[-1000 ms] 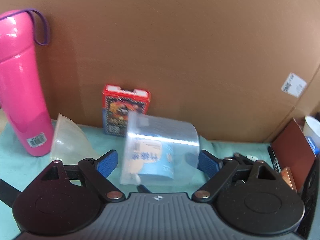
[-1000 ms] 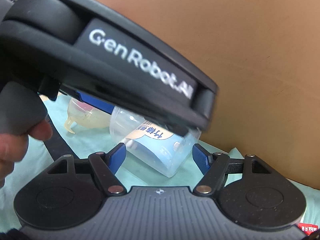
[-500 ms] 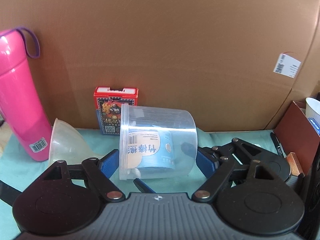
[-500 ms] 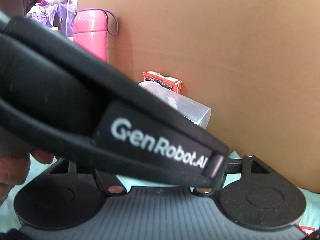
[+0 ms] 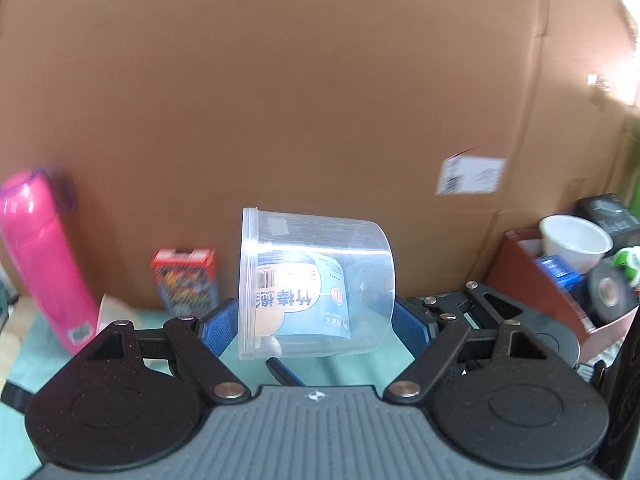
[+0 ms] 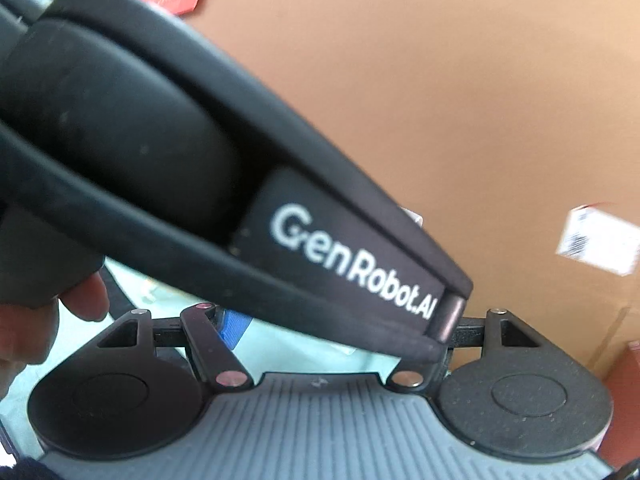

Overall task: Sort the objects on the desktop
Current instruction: 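Lift the clear container with the left gripper and carry it to the brown box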

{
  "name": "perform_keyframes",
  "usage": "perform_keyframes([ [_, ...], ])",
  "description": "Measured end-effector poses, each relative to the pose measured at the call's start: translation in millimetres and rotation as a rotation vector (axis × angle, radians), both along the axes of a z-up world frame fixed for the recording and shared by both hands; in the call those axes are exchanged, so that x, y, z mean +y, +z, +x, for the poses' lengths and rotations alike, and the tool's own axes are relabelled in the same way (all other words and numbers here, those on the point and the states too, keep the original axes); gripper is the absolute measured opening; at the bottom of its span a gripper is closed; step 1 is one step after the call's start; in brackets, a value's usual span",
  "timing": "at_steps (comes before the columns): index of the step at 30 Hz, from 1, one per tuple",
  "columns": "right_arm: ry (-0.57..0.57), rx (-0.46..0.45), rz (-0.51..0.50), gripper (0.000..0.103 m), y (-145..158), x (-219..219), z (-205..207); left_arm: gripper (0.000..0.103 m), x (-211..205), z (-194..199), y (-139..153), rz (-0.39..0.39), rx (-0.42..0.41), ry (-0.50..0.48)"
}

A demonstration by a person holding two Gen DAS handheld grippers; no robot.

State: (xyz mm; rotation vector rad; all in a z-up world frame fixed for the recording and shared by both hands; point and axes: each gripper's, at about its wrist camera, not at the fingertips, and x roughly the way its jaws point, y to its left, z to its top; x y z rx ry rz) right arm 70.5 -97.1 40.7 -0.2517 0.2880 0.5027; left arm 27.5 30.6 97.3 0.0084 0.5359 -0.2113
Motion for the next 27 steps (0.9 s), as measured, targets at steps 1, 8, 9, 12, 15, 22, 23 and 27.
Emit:
perform_keyframes([
  [1,-0.012,-0.014,0.006,0.069,5.0,-6.9,-3.7,0.085,-8.2,-4.3,5.7,0.007,-0.017,-0.013],
  [8,-0.12,-0.116,0.024,0.069,37.9,-69.0,-26.4,0.085,-70.9,-22.4,42.9,0.019,-0.107,-0.13],
  [9,-0.139,-0.127,0.025,0.069,41.5,-79.7,-28.8,0.085,-81.7,-23.9,46.6,0.019,-0.118,-0.149],
  [12,-0.197,-0.15,0.037,0.069,49.4,-111.2,-35.1,0.085,-111.5,-29.5,52.1,0.03,-0.145,-0.209],
  [15,-0.257,-0.166,0.039,0.069,53.9,-142.2,-39.3,0.085,-143.3,-30.0,56.0,0.034,-0.16,-0.268],
  [22,-0.391,-0.171,0.022,0.069,54.0,-212.4,-41.0,0.085,-210.6,-20.7,51.1,-0.002,-0.149,-0.399],
  [23,-0.407,-0.168,0.021,0.069,53.1,-221.2,-39.7,0.085,-221.3,-17.4,48.3,0.0,-0.148,-0.413],
  [27,-0.454,-0.147,0.032,0.069,47.1,-252.9,-30.4,0.085,-250.2,-8.5,43.0,-0.005,-0.132,-0.451],
])
